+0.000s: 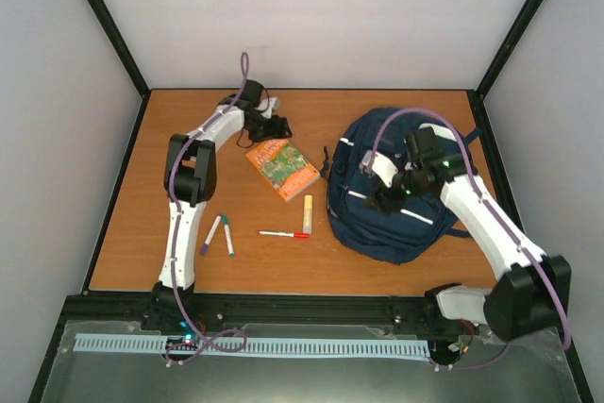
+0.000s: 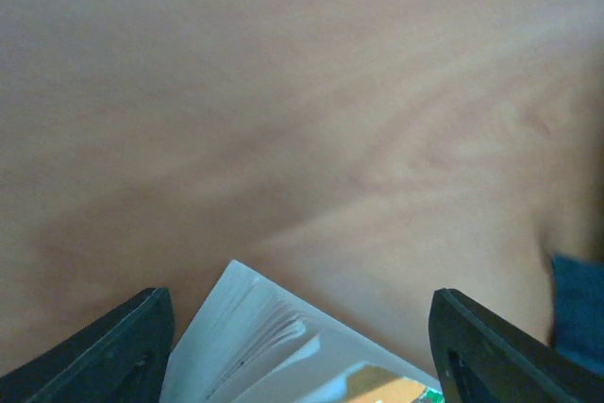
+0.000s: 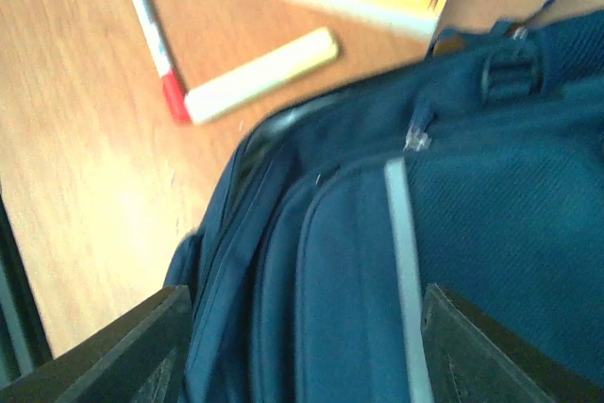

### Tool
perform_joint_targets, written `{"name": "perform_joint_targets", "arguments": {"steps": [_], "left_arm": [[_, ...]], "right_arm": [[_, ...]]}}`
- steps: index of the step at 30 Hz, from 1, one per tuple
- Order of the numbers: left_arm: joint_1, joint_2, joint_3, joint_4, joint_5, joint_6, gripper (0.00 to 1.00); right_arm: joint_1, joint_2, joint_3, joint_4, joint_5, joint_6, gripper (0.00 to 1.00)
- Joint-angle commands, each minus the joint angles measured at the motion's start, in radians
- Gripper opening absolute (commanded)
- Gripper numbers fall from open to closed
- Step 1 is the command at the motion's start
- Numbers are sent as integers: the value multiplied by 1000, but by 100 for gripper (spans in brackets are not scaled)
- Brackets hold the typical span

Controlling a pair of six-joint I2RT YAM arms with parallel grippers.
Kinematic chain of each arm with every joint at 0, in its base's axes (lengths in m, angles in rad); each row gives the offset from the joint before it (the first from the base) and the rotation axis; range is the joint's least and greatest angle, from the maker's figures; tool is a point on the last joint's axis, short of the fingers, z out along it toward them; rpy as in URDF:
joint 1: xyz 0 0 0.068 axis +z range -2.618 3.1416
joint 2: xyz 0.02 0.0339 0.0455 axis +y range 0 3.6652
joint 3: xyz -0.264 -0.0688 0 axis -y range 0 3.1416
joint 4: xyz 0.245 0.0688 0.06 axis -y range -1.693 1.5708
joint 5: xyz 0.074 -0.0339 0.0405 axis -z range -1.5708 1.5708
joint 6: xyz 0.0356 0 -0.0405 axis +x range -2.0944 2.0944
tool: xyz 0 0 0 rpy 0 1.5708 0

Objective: Pack the student bag
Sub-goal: Move the book to the center of the board.

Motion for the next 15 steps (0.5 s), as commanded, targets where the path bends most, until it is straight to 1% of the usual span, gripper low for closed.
{"name": "perform_joint_targets", "arguments": {"steps": [1,3,6,7,10,12,15], "left_arm": [[-85,-80,-128,-90,13,40,78],[-91,-137,-145,-91,-60,26,85],[-81,-243,-150,-106,-230,-6,93],[-75,-288,-171,-103,-287,-28,94],[-64,-425,-268,-91,-383,-120,96],[-63,-518,-362,-78,-399,-181,97],[-63,-658,-562,-8,-361,-308,97]], "right_arm": [[-2,168,134,68,-127,98,67],[-2,268,204,80,-154,149,66],[4,408,306,97,-203,225,63],[10,448,337,109,-210,246,62],[43,557,424,135,-176,277,61],[62,628,483,145,-150,282,61],[85,745,577,136,-125,297,60]]}}
